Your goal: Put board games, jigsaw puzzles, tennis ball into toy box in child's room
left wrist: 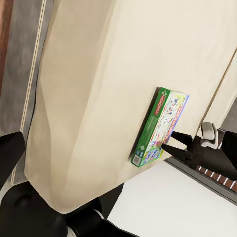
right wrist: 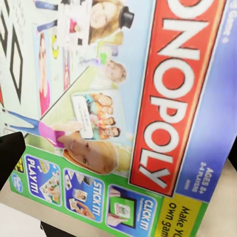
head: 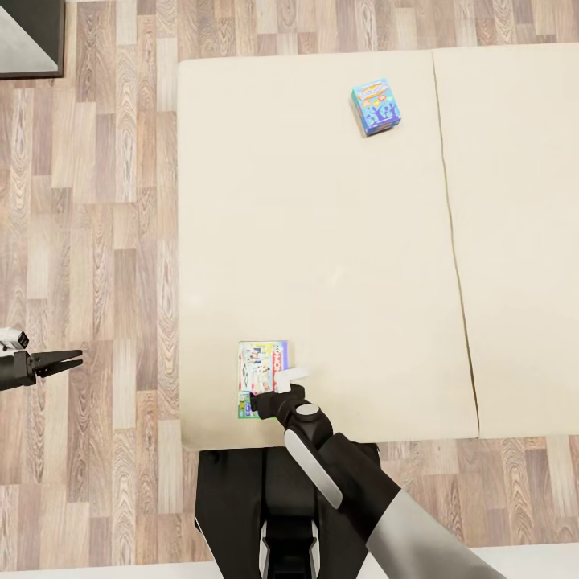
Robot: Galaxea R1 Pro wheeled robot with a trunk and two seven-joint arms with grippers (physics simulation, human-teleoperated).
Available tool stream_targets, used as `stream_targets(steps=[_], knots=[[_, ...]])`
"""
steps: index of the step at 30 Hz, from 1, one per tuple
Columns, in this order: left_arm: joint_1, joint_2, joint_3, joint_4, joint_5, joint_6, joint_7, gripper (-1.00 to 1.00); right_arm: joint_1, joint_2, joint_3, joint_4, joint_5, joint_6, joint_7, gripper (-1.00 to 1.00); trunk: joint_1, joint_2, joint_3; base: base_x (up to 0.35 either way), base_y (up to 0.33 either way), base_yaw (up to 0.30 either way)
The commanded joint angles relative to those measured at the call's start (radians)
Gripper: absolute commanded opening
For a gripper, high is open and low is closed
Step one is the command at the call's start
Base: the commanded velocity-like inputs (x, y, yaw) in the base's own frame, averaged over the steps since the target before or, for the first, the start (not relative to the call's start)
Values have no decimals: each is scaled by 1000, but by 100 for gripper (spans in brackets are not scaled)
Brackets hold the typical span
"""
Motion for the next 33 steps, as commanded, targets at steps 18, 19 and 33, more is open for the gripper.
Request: stream_targets(steps=[18,19,33], knots=[[0,-1,0,0,0,11,-4,100,-1,0,-4,-2,-10,2,102,100,1,-2,-1,0,0,0],[0,-1,0,0,0,11,-4,100,-1,0,-4,-2,-10,2,103,100,1,-2,-1,0,0,0],[0,-1,0,0,0,11,-4,100,-1,0,-5,-1,-10,1,105,100,1,-2,-1,0,0,0]])
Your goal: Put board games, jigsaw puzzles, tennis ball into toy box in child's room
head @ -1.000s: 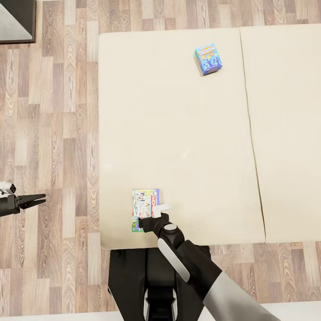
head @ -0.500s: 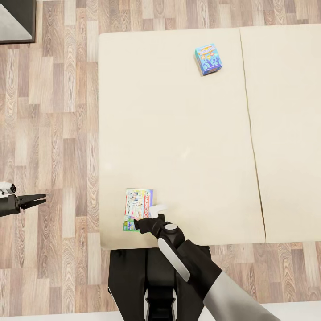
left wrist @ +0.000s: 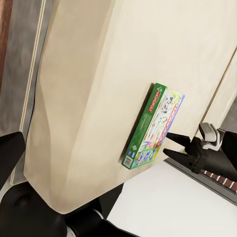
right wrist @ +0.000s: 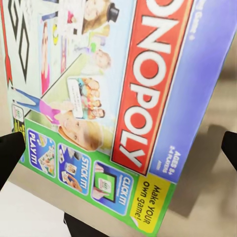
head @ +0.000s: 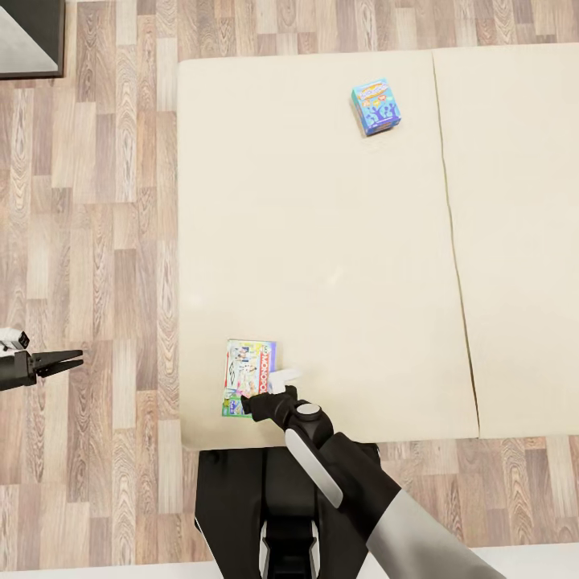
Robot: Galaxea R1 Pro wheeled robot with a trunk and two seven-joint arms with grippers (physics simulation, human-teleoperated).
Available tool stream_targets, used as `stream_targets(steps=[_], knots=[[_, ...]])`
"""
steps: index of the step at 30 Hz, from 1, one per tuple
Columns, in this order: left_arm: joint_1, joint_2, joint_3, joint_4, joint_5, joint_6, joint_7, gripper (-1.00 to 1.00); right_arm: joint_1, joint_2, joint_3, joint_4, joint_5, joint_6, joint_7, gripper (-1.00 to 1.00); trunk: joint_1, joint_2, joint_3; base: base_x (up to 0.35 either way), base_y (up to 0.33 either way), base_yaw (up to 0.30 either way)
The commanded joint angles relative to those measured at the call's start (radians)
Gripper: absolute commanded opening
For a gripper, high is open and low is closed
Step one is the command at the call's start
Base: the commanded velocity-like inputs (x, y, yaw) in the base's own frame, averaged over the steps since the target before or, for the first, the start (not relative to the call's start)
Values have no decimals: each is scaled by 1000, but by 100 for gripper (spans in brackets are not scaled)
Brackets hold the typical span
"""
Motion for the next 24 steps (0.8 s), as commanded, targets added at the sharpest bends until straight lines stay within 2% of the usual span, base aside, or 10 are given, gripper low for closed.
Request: stream_targets(steps=[1,24], knots=[[0,0,0,0,0,11,-4,100,-1,0,2,-1,-10,2,-10,100,1,-2,-1,0,0,0],[0,0,0,0,0,11,-4,100,-1,0,3,-1,-9,0,-11,100,1,-2,-1,0,24,0]])
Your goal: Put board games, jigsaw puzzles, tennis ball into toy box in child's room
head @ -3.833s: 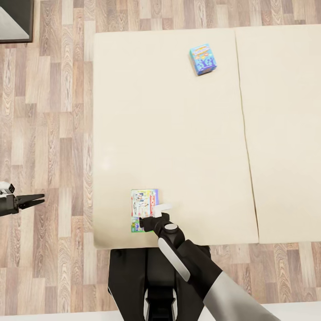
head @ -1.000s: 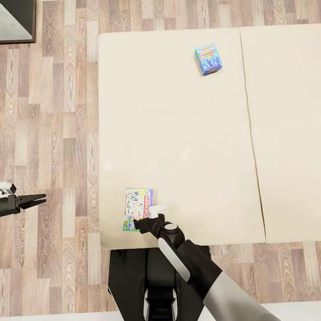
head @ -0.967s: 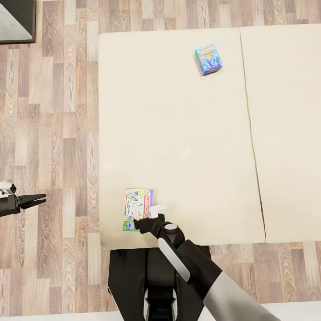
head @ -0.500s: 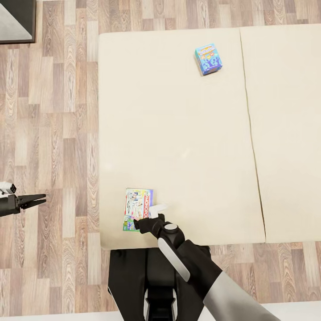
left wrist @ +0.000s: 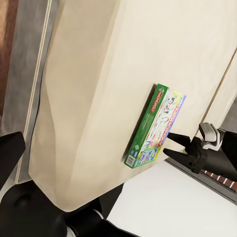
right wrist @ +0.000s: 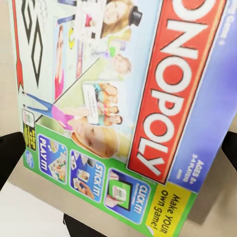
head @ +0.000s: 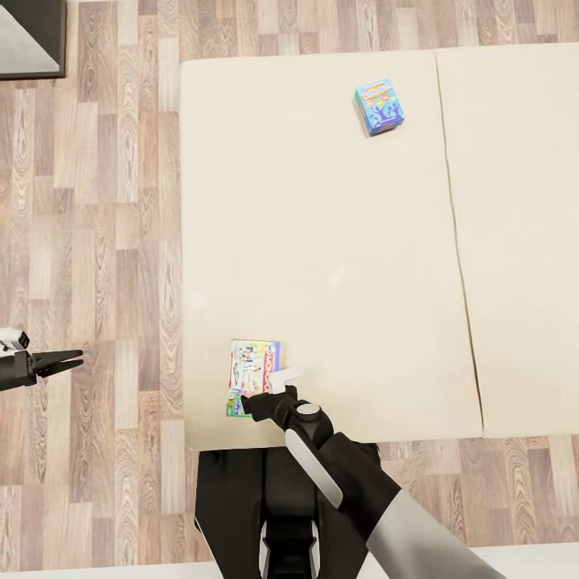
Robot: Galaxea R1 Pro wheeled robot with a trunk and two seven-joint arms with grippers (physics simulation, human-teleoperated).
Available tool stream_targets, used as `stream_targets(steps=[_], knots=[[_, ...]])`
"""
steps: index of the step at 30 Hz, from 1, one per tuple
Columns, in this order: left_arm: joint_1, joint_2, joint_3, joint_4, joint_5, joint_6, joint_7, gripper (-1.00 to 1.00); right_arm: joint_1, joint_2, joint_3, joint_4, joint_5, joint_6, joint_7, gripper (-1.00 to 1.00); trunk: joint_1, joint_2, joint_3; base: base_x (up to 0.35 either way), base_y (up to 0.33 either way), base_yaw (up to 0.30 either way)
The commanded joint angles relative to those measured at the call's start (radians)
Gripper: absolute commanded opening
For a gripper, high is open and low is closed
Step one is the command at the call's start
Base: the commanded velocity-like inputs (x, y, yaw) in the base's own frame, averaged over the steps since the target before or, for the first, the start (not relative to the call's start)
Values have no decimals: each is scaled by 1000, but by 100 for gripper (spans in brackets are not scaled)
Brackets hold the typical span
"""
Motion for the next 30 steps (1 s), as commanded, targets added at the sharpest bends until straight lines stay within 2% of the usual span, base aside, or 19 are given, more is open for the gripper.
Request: stream_targets(steps=[1,30], knots=[[0,0,0,0,0,11,-4,100,-1,0,2,-1,-11,2,-10,100,1,-2,-1,0,10,0],[0,0,0,0,0,11,-4,100,-1,0,2,-1,-11,2,-10,100,1,-2,-1,0,26,0]])
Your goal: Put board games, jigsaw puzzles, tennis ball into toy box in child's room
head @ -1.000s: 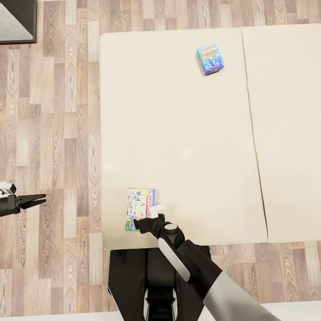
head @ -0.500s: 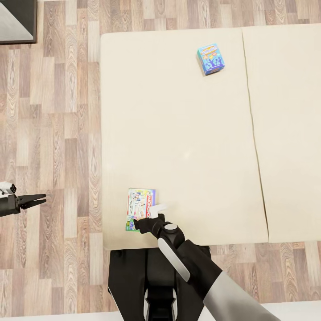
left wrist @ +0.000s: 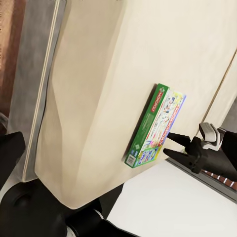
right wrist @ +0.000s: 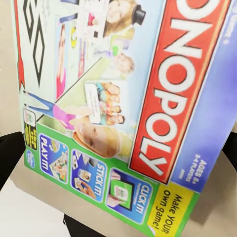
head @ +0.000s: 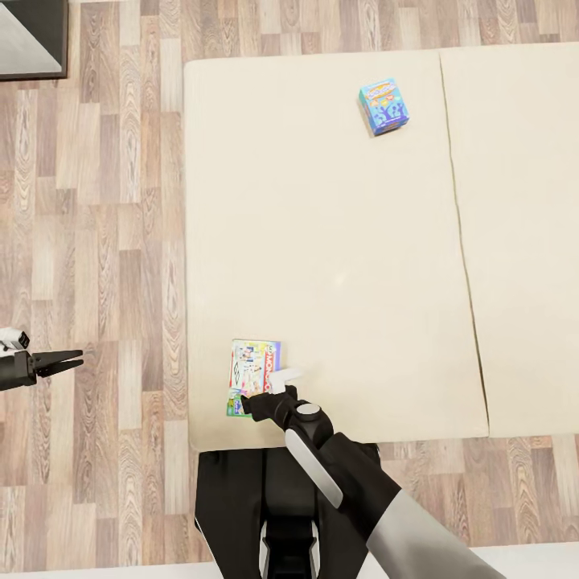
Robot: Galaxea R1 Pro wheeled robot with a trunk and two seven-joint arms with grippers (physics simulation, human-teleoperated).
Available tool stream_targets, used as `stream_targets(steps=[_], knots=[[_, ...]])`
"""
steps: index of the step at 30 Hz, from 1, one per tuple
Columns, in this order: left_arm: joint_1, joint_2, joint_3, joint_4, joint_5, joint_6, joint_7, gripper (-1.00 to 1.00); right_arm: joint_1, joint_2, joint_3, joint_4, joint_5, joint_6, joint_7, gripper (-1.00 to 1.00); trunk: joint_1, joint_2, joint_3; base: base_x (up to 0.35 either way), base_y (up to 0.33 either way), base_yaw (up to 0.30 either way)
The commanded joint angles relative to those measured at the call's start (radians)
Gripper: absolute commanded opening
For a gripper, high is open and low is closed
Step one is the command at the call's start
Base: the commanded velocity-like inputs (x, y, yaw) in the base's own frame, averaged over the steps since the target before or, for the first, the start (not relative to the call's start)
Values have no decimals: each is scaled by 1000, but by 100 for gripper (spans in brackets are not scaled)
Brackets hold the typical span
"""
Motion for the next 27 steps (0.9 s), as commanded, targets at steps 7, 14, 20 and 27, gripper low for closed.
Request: stream_targets(steps=[7,14,20,27], knots=[[0,0,0,0,0,11,-4,100,0,0,2,-1,-10,2,-10,100,1,-2,-1,0,64,0],[0,0,0,0,0,11,-4,100,0,0,2,-1,-10,2,-10,100,1,-2,-1,0,87,0],[0,-1,0,0,0,11,-4,100,0,0,2,-1,-10,2,-10,100,1,-2,-1,0,34,0],[0,-1,0,0,-1,11,-4,100,1,0,2,-1,-10,2,-10,100,1,-2,-1,0,73,0]])
